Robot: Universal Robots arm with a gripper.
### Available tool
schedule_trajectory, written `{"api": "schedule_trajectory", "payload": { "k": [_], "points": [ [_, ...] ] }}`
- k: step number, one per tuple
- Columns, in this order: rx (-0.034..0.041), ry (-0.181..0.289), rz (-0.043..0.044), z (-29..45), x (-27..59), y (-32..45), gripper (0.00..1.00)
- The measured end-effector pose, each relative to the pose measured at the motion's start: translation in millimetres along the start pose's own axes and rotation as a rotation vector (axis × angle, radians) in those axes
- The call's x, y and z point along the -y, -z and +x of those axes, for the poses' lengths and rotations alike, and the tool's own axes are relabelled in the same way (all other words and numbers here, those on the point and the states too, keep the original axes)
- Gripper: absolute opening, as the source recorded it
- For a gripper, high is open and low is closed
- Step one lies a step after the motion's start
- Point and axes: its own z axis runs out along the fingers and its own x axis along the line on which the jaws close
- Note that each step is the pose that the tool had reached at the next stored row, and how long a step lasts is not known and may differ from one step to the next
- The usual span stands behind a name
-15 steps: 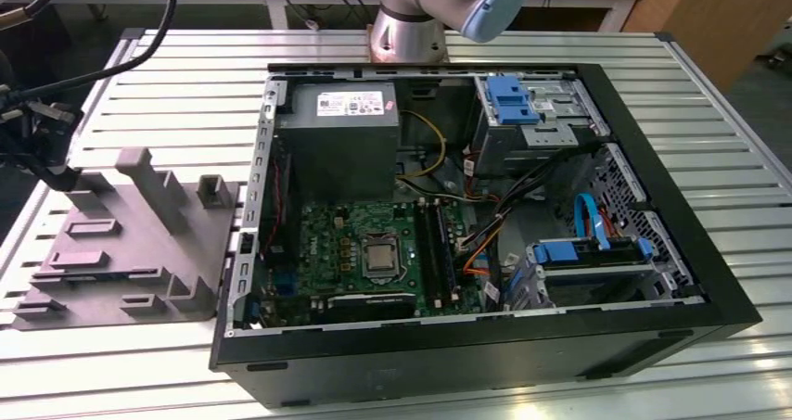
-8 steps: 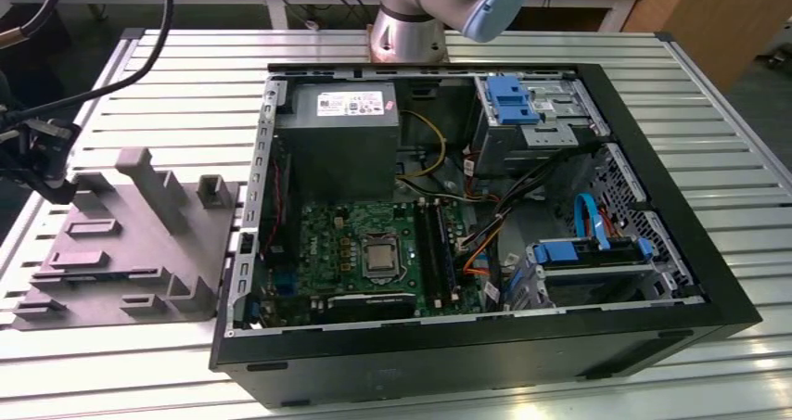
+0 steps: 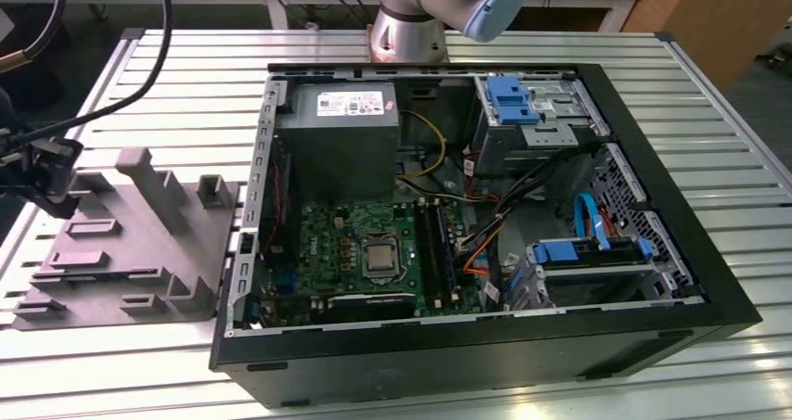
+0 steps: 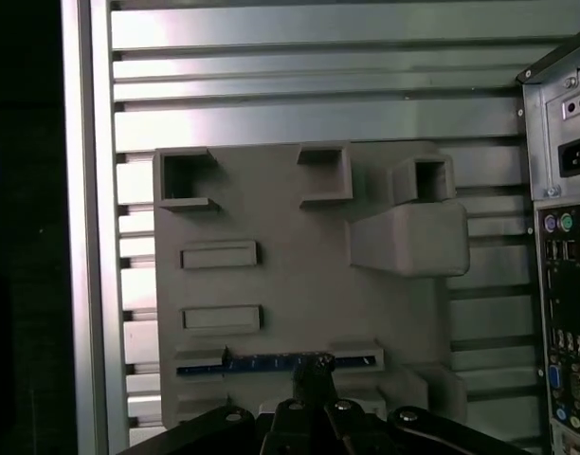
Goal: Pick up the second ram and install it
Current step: 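Reach for the second ram, then pick up the second ram and move it above second insertion slot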
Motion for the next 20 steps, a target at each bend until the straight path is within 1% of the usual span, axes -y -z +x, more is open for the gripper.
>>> {"api": "schedule_trajectory", "payload": {
  "k": [4, 15, 20],
  "points": [
    [0.0, 0.0, -0.0001, 1.4, 1.9, -5.9, 0.1],
    [-0.0001, 0.0, 0.0, 1.5, 2.0, -7.2, 0.1],
    [-0.0002, 0.005, -0.0003, 2.0, 3.3, -9.7, 0.1]
  ]
}}
